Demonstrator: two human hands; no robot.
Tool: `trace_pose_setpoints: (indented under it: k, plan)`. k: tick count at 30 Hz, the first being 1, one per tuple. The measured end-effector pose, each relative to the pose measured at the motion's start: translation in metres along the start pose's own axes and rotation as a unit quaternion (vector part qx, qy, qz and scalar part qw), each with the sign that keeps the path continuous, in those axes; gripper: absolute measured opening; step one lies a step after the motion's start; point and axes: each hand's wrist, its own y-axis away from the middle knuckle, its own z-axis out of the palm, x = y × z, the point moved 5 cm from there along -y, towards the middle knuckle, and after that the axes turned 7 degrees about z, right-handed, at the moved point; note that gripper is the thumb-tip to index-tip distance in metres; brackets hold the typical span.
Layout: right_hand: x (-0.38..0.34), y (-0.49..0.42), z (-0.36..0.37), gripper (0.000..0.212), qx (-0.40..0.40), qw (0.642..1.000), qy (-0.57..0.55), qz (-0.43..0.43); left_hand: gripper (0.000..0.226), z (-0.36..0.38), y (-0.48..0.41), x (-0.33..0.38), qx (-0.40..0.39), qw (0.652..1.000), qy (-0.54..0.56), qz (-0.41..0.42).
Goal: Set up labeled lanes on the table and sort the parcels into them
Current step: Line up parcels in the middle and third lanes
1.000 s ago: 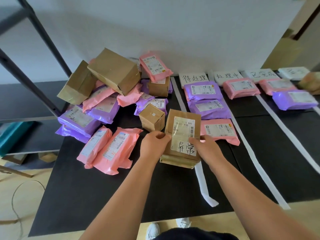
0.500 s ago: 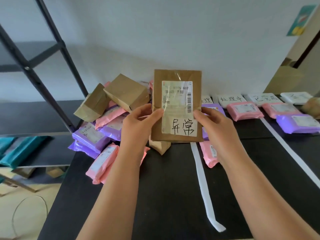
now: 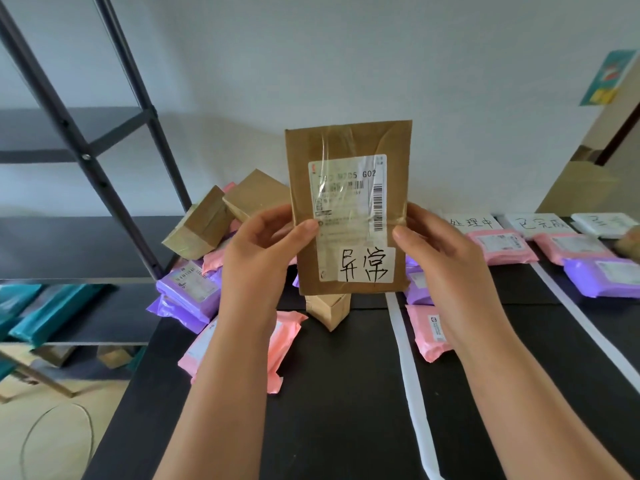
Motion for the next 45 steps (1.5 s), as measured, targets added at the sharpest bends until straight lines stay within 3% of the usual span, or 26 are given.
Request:
trace_pose_setpoints:
  k: [5, 20, 27, 36, 42, 45]
  plan:
    - [-0.001, -0.001, 0.004, 0.035, -0.014, 1.000, -0.005, -0.007, 0.032, -0.004, -0.003, 0.002, 0.001, 1.000, 0.015, 0.005]
    - [-0.004, 0.001, 0.005, 0.021, 0.022, 1.000, -0.001, 0.019, 0.021, -0.010, 0.000, 0.005, 0.078, 0.996, 0.016, -0.036]
    - [-0.006, 0.005, 0.003, 0.035, 0.034, 0.999, 0.023, 0.013, 0.013, -0.009, 0.002, 0.003, 0.080, 0.996, 0.007, -0.048]
    - [-0.004, 0.004, -0.002, 0.027, 0.055, 0.997, 0.056, 0.009, 0.017, -0.007, 0.005, 0.005, 0.076, 0.996, 0.002, -0.048]
    - [-0.007, 0.006, 0.000, 0.060, 0.068, 0.996, 0.056, 0.028, 0.022, -0.007, 0.007, 0.010, 0.066, 0.997, -0.010, -0.025]
    - [-0.008, 0.007, -0.001, 0.055, 0.082, 0.995, 0.056, 0.030, 0.022, -0.005, 0.009, 0.014, 0.041, 0.999, -0.017, 0.000]
